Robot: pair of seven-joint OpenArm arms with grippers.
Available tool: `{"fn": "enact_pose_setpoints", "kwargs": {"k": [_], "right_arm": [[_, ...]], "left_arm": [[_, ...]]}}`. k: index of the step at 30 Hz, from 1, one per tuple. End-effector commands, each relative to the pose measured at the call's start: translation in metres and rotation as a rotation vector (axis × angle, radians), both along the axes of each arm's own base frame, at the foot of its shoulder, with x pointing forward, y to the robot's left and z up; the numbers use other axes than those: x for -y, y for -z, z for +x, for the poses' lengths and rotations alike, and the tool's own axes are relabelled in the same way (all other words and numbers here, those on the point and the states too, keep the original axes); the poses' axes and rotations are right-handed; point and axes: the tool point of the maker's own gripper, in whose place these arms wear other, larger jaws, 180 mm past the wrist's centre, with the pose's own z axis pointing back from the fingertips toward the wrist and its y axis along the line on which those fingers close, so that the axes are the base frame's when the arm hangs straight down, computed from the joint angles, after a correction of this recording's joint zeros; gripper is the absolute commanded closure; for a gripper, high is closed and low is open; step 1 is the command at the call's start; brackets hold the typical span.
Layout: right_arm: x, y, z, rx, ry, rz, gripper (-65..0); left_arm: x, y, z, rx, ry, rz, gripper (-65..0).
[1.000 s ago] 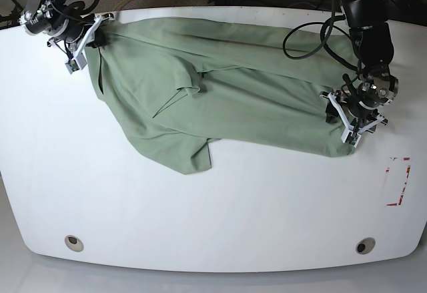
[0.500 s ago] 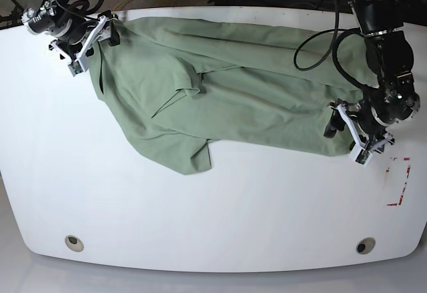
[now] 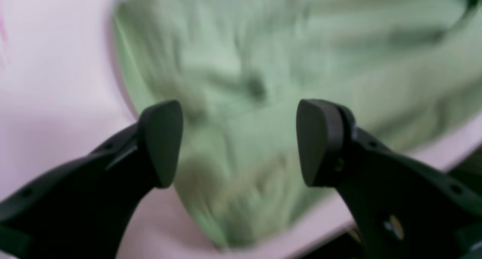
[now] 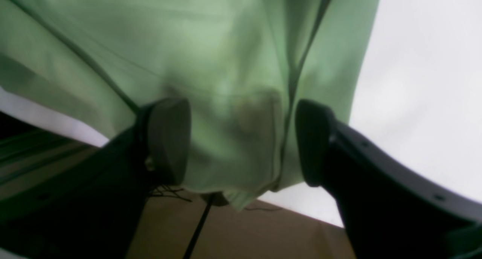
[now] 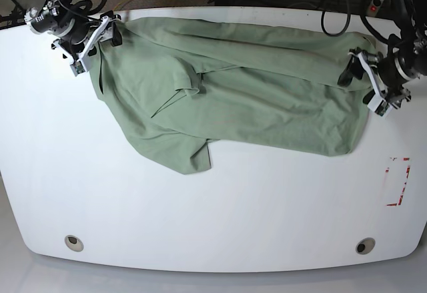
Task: Fold the T-shirt properly
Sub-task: 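Drag the shirt edge with both grippers away from the table center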
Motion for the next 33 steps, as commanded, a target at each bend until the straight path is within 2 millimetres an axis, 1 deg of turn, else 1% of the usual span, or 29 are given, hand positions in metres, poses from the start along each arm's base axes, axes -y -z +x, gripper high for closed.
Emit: {"fn": "enact_pose_setpoints", "kwargs": {"k": [1, 5, 8, 10, 12, 15, 19, 21, 23, 26, 28, 30, 31, 33], "right_arm": [[-0.001, -0.008, 0.01, 0.045, 0.002, 0.003, -40.1], [-0.001, -0.01, 0.014, 0.055, 0.004, 0.005, -40.0], [-0.001, -0.01, 0.017, 0.059, 0.005, 0.009, -40.0], [0.001, -0.005, 0.016, 0.044, 0.014, 0.012, -40.0], [0.006, 0.007, 0.011, 0.004, 0.03, 0.004, -40.0], [0.013, 0.017, 0.007, -0.036, 0.045, -0.016, -40.0], [0.023, 0.025, 0.001, -0.073, 0.05, -0.054, -40.0], [0.031, 0.022, 0.001, -0.076, 0.043, -0.081, -40.0], [0.036, 0.022, 0.001, -0.08, 0.04, -0.092, -40.0], [0.041, 0.028, -0.002, -0.103, 0.046, -0.091, -40.0], [0.053, 0.029, 0.002, -0.103, 0.049, -0.101, -40.0], [0.052, 0.036, 0.003, -0.112, 0.029, -0.092, -40.0], [0.053, 0.038, 0.004, -0.11, 0.015, -0.091, -40.0], [0.052, 0.043, 0.005, -0.108, 0.0, -0.08, -40.0]], "left_arm": [[-0.001, -0.005, -0.003, 0.013, 0.011, -0.004, -43.3], [-0.005, 0.014, -0.028, -0.066, 0.014, 0.036, -42.6], [-0.016, 0.024, -0.036, -0.103, -0.002, 0.094, -39.0], [-0.019, 0.03, -0.039, -0.123, -0.003, 0.12, -38.6], [-0.026, 0.04, -0.044, -0.16, -0.003, 0.16, -38.5], [-0.043, 0.053, -0.052, -0.209, -0.03, 0.223, -38.5], [-0.064, 0.07, -0.064, -0.278, -0.06, 0.298, -38.5], [-0.067, 0.075, -0.065, -0.283, -0.068, 0.297, -38.5], [-0.065, 0.08, -0.064, -0.271, -0.072, 0.269, -38.5], [-0.063, 0.09, -0.068, -0.289, -0.068, 0.247, -38.5], [-0.064, 0.093, -0.072, -0.302, -0.069, 0.246, -38.5], [-0.064, 0.095, -0.076, -0.312, -0.065, 0.247, -38.5], [-0.065, 0.096, -0.083, -0.328, -0.063, 0.252, -38.5], [-0.071, 0.092, -0.089, -0.336, -0.043, 0.278, -38.5]]}}
